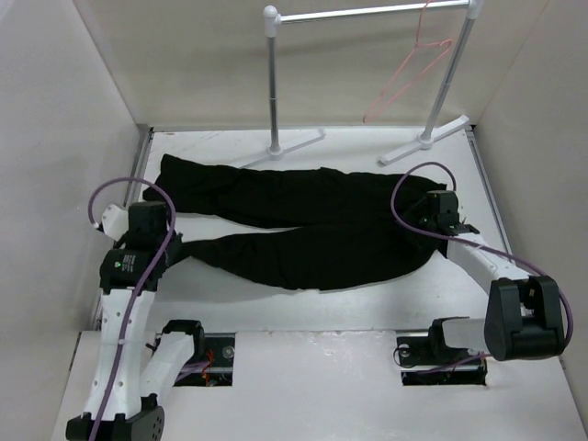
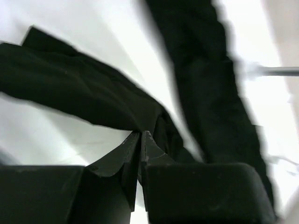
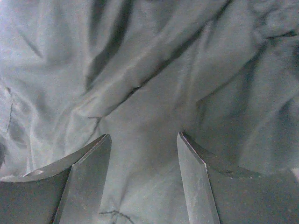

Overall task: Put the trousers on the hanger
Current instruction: Flatten out the trousers at the center of the board.

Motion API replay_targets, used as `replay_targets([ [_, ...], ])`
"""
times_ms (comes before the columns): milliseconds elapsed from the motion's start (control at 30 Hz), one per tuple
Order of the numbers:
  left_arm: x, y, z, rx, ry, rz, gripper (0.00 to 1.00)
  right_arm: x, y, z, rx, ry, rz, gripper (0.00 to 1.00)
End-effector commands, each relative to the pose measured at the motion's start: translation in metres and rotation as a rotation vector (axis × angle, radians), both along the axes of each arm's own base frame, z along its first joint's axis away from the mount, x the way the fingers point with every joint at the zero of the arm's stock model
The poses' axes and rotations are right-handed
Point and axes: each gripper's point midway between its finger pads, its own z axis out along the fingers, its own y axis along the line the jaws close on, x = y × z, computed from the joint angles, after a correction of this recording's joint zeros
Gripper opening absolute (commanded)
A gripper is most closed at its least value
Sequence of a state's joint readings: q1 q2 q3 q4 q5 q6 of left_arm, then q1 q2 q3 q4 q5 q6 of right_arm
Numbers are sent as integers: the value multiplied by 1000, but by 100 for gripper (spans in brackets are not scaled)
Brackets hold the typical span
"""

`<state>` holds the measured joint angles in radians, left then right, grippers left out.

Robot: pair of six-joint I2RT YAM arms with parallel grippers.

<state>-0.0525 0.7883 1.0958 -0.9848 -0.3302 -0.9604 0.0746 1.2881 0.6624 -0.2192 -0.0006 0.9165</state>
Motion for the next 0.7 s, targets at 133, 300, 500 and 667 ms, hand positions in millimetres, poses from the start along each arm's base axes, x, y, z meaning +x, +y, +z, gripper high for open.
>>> replay_targets([
  [133,-90,18,-102,-15,331,166,5,-2,-9,20,32,-68,-24,64],
  [300,-110,23,-95,-4,321,177,18,-6,-12,25,33,-81,-32,64],
  [500,-61,48,-46,145,188,184,52,-1,-6,35,40,-94,-7,65],
  [667,-28,65,-66,151,198,253,63,-3,11,46,39,-126,57,46],
])
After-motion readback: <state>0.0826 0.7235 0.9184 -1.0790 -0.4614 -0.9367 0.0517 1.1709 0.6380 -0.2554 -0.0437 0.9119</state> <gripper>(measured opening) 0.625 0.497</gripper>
